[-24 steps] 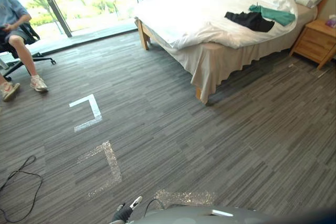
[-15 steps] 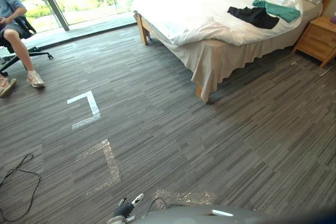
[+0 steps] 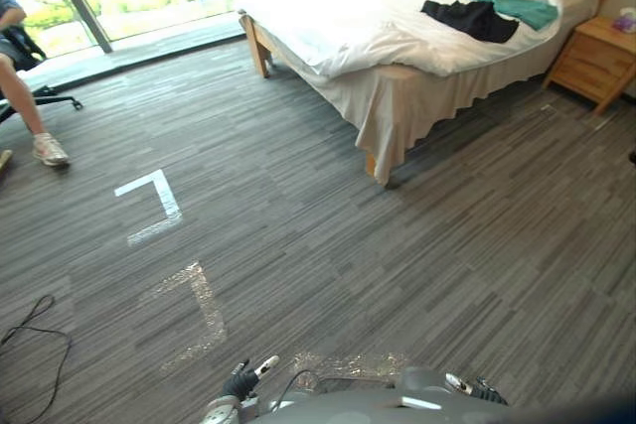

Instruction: Tidy the bed and pick cloth on bed and put in laundry

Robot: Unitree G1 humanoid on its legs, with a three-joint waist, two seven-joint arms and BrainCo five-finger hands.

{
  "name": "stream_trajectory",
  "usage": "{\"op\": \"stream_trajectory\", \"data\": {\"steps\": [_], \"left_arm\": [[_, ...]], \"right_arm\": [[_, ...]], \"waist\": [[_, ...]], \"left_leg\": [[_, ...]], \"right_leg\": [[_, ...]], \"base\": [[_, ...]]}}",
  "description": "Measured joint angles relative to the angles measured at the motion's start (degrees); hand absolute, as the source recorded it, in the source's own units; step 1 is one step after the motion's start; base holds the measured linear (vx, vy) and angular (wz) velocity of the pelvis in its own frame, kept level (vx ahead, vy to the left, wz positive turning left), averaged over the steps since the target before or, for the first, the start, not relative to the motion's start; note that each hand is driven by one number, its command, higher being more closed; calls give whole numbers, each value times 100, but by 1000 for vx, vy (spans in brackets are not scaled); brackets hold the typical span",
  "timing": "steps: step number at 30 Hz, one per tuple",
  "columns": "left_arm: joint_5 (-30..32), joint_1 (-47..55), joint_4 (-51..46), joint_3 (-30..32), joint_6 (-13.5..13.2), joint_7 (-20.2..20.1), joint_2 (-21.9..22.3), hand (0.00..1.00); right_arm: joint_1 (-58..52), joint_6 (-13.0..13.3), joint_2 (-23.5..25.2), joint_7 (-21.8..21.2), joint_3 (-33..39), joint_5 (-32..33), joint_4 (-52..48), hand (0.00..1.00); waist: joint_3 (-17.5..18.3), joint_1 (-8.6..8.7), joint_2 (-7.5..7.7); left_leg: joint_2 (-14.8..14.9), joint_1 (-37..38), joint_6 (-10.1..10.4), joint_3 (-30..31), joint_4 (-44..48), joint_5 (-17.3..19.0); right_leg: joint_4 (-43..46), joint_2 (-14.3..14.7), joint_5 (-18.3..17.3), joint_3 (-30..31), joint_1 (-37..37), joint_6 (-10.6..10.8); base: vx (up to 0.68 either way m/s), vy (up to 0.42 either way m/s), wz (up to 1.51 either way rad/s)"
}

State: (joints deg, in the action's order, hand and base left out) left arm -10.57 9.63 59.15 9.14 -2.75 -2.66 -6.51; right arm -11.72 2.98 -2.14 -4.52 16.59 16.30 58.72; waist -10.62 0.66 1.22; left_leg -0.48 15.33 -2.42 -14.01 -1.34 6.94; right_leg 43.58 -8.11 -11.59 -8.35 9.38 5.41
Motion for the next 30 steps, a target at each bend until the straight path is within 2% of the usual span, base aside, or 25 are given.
{"op": "stream_trajectory", "data": {"steps": [3, 4, 5, 6, 7, 8, 9, 11, 12, 13, 14, 16, 18, 19, 20, 21, 22, 23, 25, 27, 28, 29, 30], "left_arm": [[16, -60, 69, 17, 12, -27, -47, 0], [51, -76, 63, 64, 13, -107, -99, 0], [58, -89, 73, 135, 22, -116, -105, 0], [65, -96, 79, 266, 80, -121, -35, 0], [71, -143, 74, 281, 94, -122, 68, 0], [76, -250, 63, 281, 93, -126, 135, 0], [112, -260, 62, 329, 82, -149, 226, 0], [115, -207, 41, 541, 39, -214, 258, 0], [117, -115, 6, 738, 9, -217, 250, 0], [118, -88, 17, 807, 10, -198, 271, 0], [119, -71, 33, 809, 11, -195, 363, 0], [111, -83, -27, 795, -32, -195, 403, 0], [43, -189, -66, 685, -72, -183, 394, 0], [-30, -218, -78, 660, -146, -193, 493, 0], [-165, -216, -93, 677, -185, -192, 576, 0], [-235, -213, -117, 676, -225, -196, 604, 0], [-246, -216, -214, 657, -283, -198, 598, 0], [-249, -221, -253, 643, -295, -201, 596, 0], [-347, -211, -511, 569, -335, -221, 606, 0], [-460, -246, -616, 496, -409, -260, 577, 0], [-473, -320, -618, 488, -437, -343, 558, 0], [-473, -349, -612, 472, -446, -364, 539, 0], [-470, -371, -605, 426, -440, -369, 534, 0]], "right_arm": [[-40, 65, 122, -11, 174, 271, 86, 0], [-76, 66, 184, -18, 272, 278, 88, 0], [-113, 63, 240, -19, 334, 294, 94, 0], [-116, 50, 257, -34, 386, 357, 64, 0], [-107, 50, 204, -40, 430, 428, -53, 0], [-102, 51, 164, -42, 461, 466, -113, 0], [-66, 47, 144, -43, 535, 505, -181, 0], [-167, 52, 167, -39, 481, 487, -214, 0], [-190, 62, 205, -43, 444, 483, -263, 0], [-227, 117, 229, -58, 461, 489, -299, 0], [-283, 169, 227, -82, 467, 470, -317, 0], [-267, 242, 254, -98, 593, 276, -322, 0], [-217, 308, 201, -120, 761, 74, -286, 0], [-139, 362, 136, -141, 748, -106, -205, 0], [-65, 406, 44, -158, 741, -225, -112, 0], [59, 434, -19, -166, 739, -322, -17, 0], [124, 445, -125, -208, 661, -510, 139, 0], [151, 464, -134, -214, 615, -552, 183, 0], [369, 562, -263, -327, 599, -719, 406, 0], [519, 643, -229, -457, 645, -778, 399, 0], [544, 696, -228, -581, 696, -876, 390, 0], [543, 733, -233, -658, 753, -876, 367, 0], [505, 797, -237, -723, 790, -877, 286, 0]], "waist": [[-17, 21, 22], [-55, -4, 126], [-77, -9, 167], [-86, 6, 123], [-175, 19, -16], [-258, 15, -131], [-319, 24, -300], [-280, -34, -221], [-196, -34, -78], [-170, -8, -80], [-86, 54, -181], [9, 53, -222], [54, 100, -290], [25, 136, -388], [3, 133, -475], [-35, 132, -522], [-52, 72, -484], [-55, 18, -474], [-77, -226, -438], [-144, -313, -325], [-196, -339, -196], [-203, -337, -152], [-204, -300, -148]], "left_leg": [[250, -10, 196, -12, 208, 165], [319, 46, 316, -58, 289, 240], [353, 106, 382, -106, 304, 284], [489, 186, 448, -171, 289, 321], [656, 310, 538, -297, 228, 335], [762, 409, 560, -367, 177, 352], [924, 539, 624, -502, 148, 404], [1038, 740, 886, -892, 181, 551], [1051, 910, 1020, -1092, 213, 679], [1141, 1066, 1072, -1246, 235, 785], [1349, 1173, 975, -1458, 320, 821], [1691, 929, 955, -1685, 1116, 486], [2179, 397, 895, -1273, 2437, 200], [2429, -91, 838, -749, 3684, -42], [2490, -521, 902, -328, 4752, 56], [2377, -867, 952, 32, 5492, 243], [2014, -1402, 962, 375, 6150, 504], [1901, -1554, 964, 416, 6215, 567], [1495, -2236, 732, 429, 5986, 861], [1130, -2653, 606, 401, 4990, 972], [816, -2740, 606, 309, 3878, 902], [682, -2743, 590, 239, 3228, 754], [527, -2721, 567, 54, 2169, 304]], "right_leg": [[-1237, -19, 142, -101, -300, -91], [-2154, -43, 595, -227, -601, -162], [-2464, -34, 565, -294, -753, -156], [-2622, 58, 510, -534, -888, -249], [-2221, 122, 510, -756, -721, -228], [-1701, 113, 495, -897, -505, -117], [-1444, 49, 242, -1158, -234, -204], [-1610, -258, 340, -1464, 83, -322], [-1820, -503, 486, -1696, 195, -362], [-1636, -552, 596, -1882, 228, -626], [-1487, -268, 304, -1883, 247, -762], [-1523, 95, 22, -1738, 289, -907], [-1820, 460, -94, -1671, 62, -1002], [-2128, 759, -125, -1502, -195, -1057], [-2444, 1010, -115, -1338, -484, -1079], [-2731, 1155, -110, -1209, -806, -1178], [-3140, 1292, -84, -866, -1321, -1368], [-3236, 1312, -79, -760, -1440, -1412], [-3512, 1331, -24, -296, -1824, -1340], [-3741, 1211, -53, 51, -2192, -1248], [-3835, 991, -139, 174, -2417, -1095], [-3912, 881, -192, 183, -2540, -1004], [-4066, 774, -277, 189, -2775, -853]], "base": [[154, -115, -10], [179, -210, -18], [236, -304, -24], [181, -263, -30], [155, -247, -36], [74, -191, -41], [65, -137, -56], [109, -132, -71], [184, -174, -74], [332, -284, -77], [396, -303, -67], [447, -355, -68], [423, -324, -53], [520, -289, -70], [535, -210, -79], [535, -169, -93], [429, -114, -82], [328, -71, -105], [381, -6, -126], [501, 88, -114], [498, 134, -87], [507, 162, -65], [522, 194, -30]]}}
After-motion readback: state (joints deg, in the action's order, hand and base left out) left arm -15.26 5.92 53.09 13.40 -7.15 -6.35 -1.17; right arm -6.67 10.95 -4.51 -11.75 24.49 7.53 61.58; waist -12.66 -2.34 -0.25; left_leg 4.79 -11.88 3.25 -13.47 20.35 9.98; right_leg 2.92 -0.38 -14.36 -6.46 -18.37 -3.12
